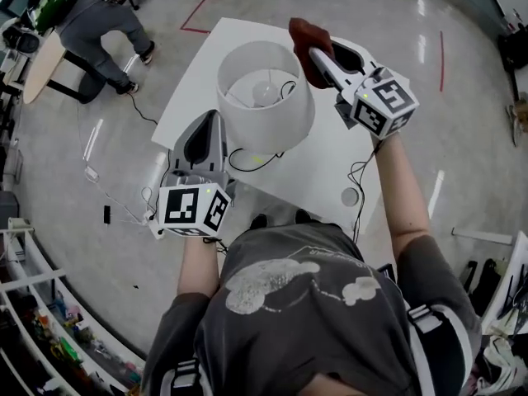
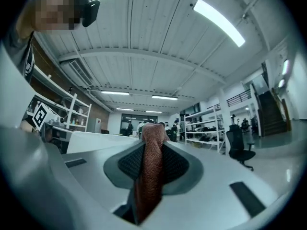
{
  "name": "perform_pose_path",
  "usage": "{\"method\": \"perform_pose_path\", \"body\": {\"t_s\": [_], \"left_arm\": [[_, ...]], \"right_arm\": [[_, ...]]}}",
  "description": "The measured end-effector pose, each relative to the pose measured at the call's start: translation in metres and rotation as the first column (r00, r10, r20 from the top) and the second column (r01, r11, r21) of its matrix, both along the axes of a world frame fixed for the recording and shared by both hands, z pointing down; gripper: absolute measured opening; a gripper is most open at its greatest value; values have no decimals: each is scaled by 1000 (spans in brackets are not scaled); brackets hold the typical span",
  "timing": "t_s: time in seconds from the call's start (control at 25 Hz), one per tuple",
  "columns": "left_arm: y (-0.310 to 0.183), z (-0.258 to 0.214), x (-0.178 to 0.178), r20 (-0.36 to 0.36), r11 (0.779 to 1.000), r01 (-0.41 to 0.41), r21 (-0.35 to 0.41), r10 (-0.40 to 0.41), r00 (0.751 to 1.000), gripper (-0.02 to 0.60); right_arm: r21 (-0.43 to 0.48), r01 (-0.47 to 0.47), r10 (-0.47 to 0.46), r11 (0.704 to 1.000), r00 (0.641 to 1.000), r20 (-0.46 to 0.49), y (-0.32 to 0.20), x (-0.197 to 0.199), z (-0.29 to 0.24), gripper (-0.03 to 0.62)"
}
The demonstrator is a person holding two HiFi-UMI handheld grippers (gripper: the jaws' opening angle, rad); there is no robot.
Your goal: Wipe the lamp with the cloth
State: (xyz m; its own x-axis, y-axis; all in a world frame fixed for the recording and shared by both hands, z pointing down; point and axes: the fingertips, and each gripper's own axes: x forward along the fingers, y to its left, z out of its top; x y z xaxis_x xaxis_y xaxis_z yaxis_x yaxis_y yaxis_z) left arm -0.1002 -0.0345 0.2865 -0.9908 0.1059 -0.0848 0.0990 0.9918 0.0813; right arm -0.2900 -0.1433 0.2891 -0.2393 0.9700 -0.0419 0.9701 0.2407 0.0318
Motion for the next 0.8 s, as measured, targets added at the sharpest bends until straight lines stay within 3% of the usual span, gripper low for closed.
{"method": "perform_pose_path", "body": {"t_s": [0.32,0.8], "left_arm": [[-5,7,-1,-38,997,77,7,-77,996,8],[-7,50,1,-140,993,109,40,-102,985,8]], "right_arm": [[90,155,-155,984,988,0,34,-2,17,86],[138,94,-67,986,980,-188,14,-17,97,86]]}}
